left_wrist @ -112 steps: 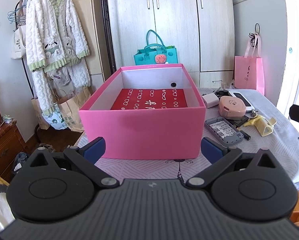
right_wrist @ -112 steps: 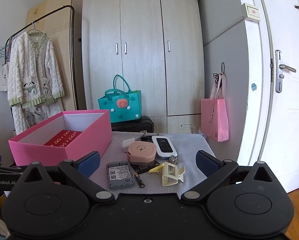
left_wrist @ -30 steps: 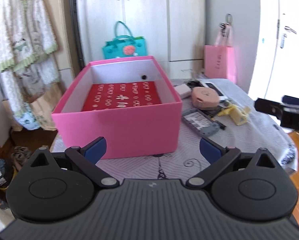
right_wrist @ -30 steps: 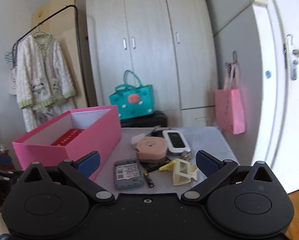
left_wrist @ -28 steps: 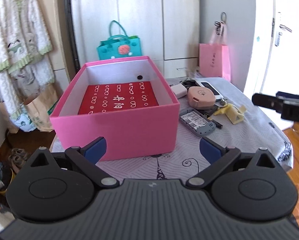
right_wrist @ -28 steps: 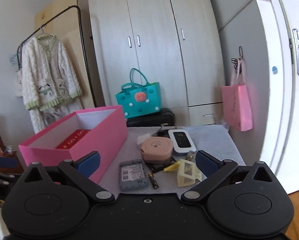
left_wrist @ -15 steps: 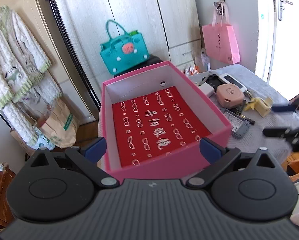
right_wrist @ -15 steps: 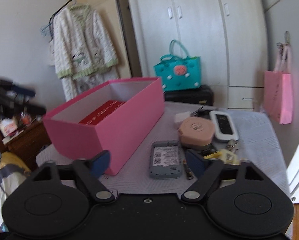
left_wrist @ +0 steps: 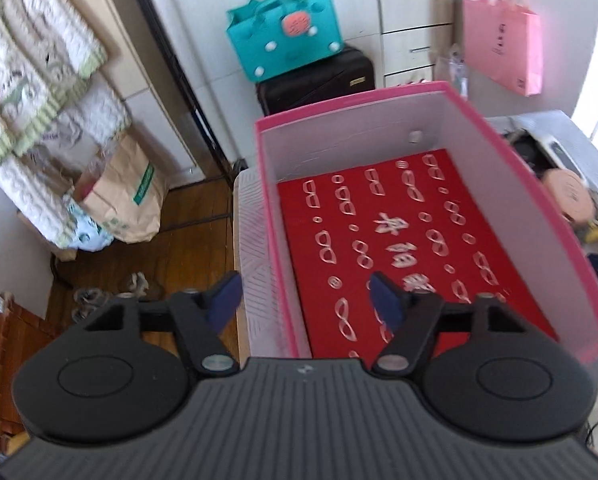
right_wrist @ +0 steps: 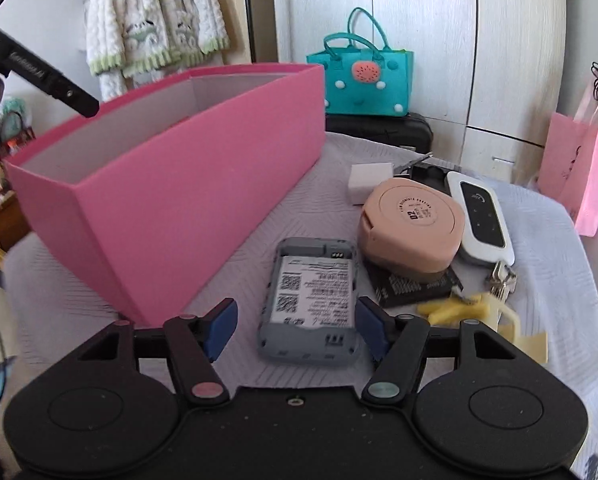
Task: Organize rigid objects
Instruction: 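Grasp the grey pocket router with the right tool while the left tool moves over the box, then carry the grey router into the pink box and release it with the right tool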
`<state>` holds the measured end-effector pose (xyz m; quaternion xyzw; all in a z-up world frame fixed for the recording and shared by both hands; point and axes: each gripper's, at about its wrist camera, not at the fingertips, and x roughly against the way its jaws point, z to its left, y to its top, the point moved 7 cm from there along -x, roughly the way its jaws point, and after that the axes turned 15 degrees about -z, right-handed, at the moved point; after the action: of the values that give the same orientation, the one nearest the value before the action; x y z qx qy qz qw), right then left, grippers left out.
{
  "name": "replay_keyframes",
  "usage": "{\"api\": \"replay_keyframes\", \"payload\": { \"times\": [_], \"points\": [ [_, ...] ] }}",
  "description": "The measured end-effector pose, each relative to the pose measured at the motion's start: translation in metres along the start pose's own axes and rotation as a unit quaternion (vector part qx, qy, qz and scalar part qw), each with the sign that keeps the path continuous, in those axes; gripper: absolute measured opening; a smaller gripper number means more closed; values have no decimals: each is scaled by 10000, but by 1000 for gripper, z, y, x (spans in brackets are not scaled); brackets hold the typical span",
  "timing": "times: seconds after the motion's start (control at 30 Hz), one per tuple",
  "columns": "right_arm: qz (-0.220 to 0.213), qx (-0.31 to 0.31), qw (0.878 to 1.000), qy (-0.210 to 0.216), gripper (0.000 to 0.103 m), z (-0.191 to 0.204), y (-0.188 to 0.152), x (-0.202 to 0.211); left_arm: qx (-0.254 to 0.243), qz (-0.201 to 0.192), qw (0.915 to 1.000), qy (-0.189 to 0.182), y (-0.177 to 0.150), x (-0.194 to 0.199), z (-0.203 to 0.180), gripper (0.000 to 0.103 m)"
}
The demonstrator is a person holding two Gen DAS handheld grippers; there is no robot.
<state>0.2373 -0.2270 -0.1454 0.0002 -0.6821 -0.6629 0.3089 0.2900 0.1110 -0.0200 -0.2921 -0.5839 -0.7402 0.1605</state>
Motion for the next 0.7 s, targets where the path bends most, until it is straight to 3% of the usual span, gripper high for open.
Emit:
{"api": "replay_keyframes", "payload": {
  "times": [0.1,0.17,0.23,0.3,0.4,0.53,0.7],
  "points": [
    [211,-240,9995,0,72,-7,-1,-15,245,170,9995,-71,-6,-25,9,55],
    [177,10,9997,-155,71,-6,-1,-20,473,342,9983,-69,-13,-37,13,54],
    [172,120,9997,-91,64,-2,2,-21,605,399,9972,-177,-19,-43,13,52],
    [187,214,9996,-38,64,0,4,-19,513,321,9981,-126,-21,-44,10,44],
    [150,322,9993,-70,64,2,7,-13,203,155,9996,-79,-22,-45,4,22],
    [77,295,9995,-79,64,2,15,-1,259,-69,9996,87,-19,-49,9,7],
    [-202,252,9994,-142,64,-2,44,15,292,-302,9991,106,-19,-46,12,4]
  ]
}}
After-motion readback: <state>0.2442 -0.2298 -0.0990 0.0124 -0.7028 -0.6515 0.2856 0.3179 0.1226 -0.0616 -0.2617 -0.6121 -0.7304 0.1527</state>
